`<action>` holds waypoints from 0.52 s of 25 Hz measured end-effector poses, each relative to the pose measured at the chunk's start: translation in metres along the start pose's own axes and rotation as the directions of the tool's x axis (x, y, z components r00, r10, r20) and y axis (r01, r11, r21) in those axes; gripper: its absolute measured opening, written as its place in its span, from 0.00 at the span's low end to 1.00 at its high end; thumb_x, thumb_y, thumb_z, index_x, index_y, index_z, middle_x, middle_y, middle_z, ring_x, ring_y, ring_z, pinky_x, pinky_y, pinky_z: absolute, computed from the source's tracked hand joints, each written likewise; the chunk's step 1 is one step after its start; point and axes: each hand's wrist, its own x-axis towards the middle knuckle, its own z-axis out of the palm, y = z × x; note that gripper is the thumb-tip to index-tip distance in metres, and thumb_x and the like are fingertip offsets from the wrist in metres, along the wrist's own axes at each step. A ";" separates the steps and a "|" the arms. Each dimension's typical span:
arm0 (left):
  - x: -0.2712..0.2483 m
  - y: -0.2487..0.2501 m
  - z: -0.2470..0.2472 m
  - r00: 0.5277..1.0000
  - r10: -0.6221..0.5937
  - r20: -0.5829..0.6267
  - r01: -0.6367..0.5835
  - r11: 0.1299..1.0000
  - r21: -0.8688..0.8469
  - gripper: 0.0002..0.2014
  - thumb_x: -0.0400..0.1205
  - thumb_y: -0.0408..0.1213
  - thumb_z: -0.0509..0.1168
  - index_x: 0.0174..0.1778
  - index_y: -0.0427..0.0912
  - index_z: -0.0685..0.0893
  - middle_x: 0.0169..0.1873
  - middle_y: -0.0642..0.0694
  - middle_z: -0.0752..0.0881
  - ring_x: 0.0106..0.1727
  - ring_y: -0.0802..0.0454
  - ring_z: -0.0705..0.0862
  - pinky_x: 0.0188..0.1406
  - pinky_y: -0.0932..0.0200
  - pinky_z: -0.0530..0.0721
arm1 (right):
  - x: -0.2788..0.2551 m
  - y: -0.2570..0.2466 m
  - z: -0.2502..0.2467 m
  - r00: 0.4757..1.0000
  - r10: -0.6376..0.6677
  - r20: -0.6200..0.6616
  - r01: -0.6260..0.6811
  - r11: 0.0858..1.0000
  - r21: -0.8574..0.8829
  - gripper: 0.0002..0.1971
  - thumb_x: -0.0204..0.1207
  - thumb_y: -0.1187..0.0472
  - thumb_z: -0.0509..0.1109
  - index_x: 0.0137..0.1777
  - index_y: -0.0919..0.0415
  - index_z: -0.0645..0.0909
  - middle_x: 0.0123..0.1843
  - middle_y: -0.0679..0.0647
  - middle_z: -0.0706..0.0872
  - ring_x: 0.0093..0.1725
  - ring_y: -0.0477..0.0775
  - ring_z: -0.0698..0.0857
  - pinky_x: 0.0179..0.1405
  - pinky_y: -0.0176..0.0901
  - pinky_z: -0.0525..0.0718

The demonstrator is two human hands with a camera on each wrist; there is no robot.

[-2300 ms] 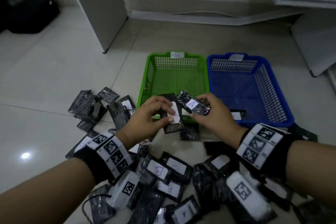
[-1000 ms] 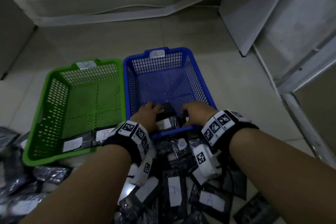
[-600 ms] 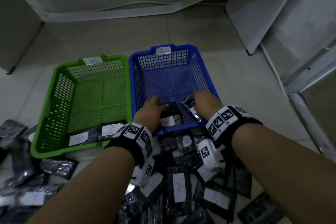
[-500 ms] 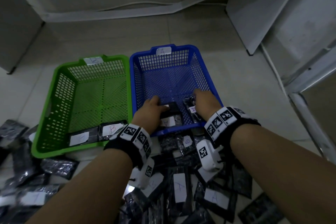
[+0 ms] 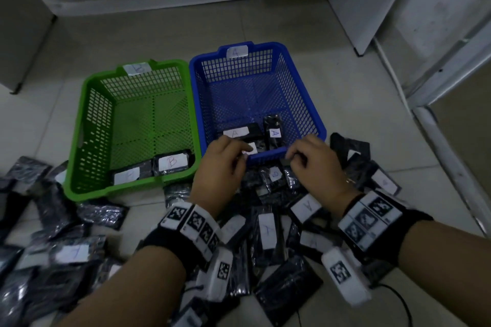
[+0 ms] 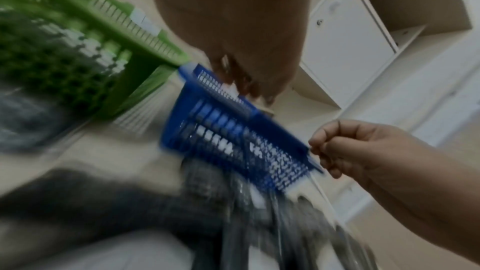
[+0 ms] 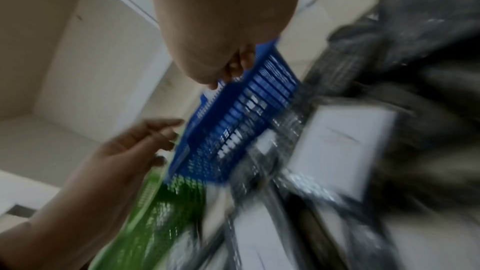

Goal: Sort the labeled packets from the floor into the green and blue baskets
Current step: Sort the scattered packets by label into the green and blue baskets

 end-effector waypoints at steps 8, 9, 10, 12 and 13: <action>-0.072 -0.027 0.032 0.899 -0.291 0.327 0.245 0.953 0.175 0.23 0.76 0.50 0.67 0.67 0.49 0.79 0.60 0.46 0.80 0.62 0.44 0.79 0.61 0.51 0.79 | -0.021 0.035 0.017 0.916 0.130 0.379 0.097 0.846 -0.524 0.32 0.74 0.67 0.67 0.79 0.51 0.65 0.73 0.53 0.75 0.72 0.59 0.71 0.66 0.54 0.68; -0.069 -0.030 0.031 0.875 -0.316 0.366 0.273 0.948 0.165 0.26 0.74 0.52 0.71 0.68 0.49 0.78 0.61 0.46 0.79 0.63 0.45 0.77 0.64 0.51 0.77 | -0.019 0.036 0.017 0.899 0.146 0.412 0.123 0.821 -0.558 0.34 0.75 0.65 0.66 0.81 0.50 0.61 0.76 0.51 0.71 0.74 0.57 0.69 0.68 0.55 0.66; -0.066 -0.031 0.029 0.850 -0.321 0.417 0.276 0.947 0.166 0.29 0.71 0.52 0.73 0.68 0.50 0.77 0.61 0.46 0.78 0.64 0.46 0.75 0.65 0.52 0.76 | -0.017 0.034 0.016 0.884 0.136 0.447 0.180 0.783 -0.595 0.34 0.76 0.63 0.66 0.81 0.50 0.59 0.77 0.50 0.69 0.74 0.57 0.68 0.67 0.55 0.66; -0.062 -0.030 0.024 0.809 -0.315 0.496 0.248 0.948 0.198 0.28 0.72 0.50 0.74 0.67 0.50 0.76 0.61 0.46 0.79 0.64 0.45 0.75 0.64 0.53 0.76 | -0.015 0.030 0.013 0.855 0.046 0.517 0.351 0.681 -0.642 0.32 0.76 0.61 0.66 0.80 0.53 0.62 0.78 0.53 0.69 0.71 0.59 0.71 0.66 0.54 0.68; -0.060 -0.028 0.021 0.809 -0.307 0.501 0.239 0.951 0.198 0.24 0.74 0.47 0.72 0.66 0.50 0.77 0.59 0.45 0.81 0.61 0.46 0.78 0.61 0.54 0.77 | -0.013 0.028 0.010 0.843 -0.010 0.538 0.418 0.644 -0.641 0.30 0.76 0.61 0.65 0.79 0.55 0.64 0.77 0.54 0.71 0.70 0.60 0.73 0.65 0.53 0.69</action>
